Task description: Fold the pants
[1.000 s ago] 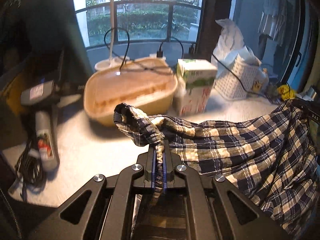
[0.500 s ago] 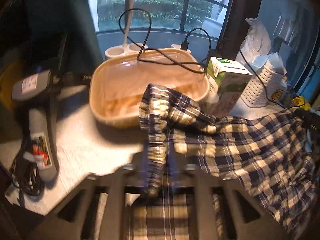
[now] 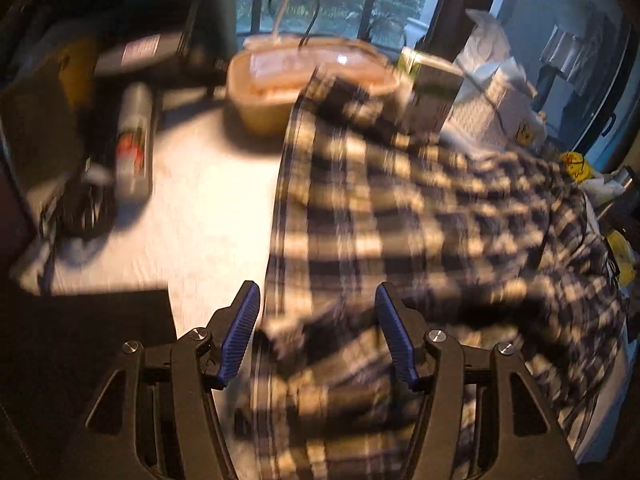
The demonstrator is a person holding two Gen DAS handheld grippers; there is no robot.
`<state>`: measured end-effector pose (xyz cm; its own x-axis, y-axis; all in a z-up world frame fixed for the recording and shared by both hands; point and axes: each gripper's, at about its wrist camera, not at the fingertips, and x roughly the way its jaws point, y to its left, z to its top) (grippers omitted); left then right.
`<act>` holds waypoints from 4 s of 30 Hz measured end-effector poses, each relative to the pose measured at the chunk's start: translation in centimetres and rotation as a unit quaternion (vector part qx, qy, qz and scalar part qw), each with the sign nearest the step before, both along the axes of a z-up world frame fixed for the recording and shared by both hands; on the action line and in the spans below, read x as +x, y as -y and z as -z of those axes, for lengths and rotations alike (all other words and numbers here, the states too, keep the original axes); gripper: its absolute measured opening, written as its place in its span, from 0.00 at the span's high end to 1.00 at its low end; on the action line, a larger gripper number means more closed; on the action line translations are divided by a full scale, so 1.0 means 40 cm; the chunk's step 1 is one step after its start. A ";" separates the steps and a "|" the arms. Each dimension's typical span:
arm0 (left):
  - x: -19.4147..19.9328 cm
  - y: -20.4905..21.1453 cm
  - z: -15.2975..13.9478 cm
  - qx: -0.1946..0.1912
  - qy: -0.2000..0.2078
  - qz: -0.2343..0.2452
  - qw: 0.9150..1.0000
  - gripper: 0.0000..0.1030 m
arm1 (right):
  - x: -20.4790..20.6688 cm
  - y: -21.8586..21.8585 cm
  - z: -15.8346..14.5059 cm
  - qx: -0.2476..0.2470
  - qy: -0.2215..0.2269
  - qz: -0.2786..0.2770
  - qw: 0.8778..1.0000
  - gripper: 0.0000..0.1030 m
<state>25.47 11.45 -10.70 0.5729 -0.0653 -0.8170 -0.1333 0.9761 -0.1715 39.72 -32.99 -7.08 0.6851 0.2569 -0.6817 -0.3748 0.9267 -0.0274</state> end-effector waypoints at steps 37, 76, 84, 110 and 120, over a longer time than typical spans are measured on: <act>-0.139 0.054 0.022 0.005 0.020 0.022 1.000 0.90 | -0.261 0.089 0.095 0.029 -0.047 0.032 0.998 0.19; -0.461 0.082 0.034 -0.017 0.024 0.079 0.996 0.95 | -0.478 0.037 -0.072 0.039 0.050 0.021 0.998 0.94; -0.505 0.017 -0.132 -0.058 0.095 0.066 0.992 0.95 | -0.552 0.063 -0.163 0.049 0.084 0.027 0.995 0.94; -0.508 -0.055 -0.079 0.003 0.037 0.061 0.997 0.94 | -0.532 0.207 0.044 0.029 -0.009 0.118 0.993 0.59; -0.382 -0.014 -0.024 -0.042 0.051 0.063 0.996 0.51 | -0.500 0.113 0.006 0.042 0.007 0.068 0.997 0.59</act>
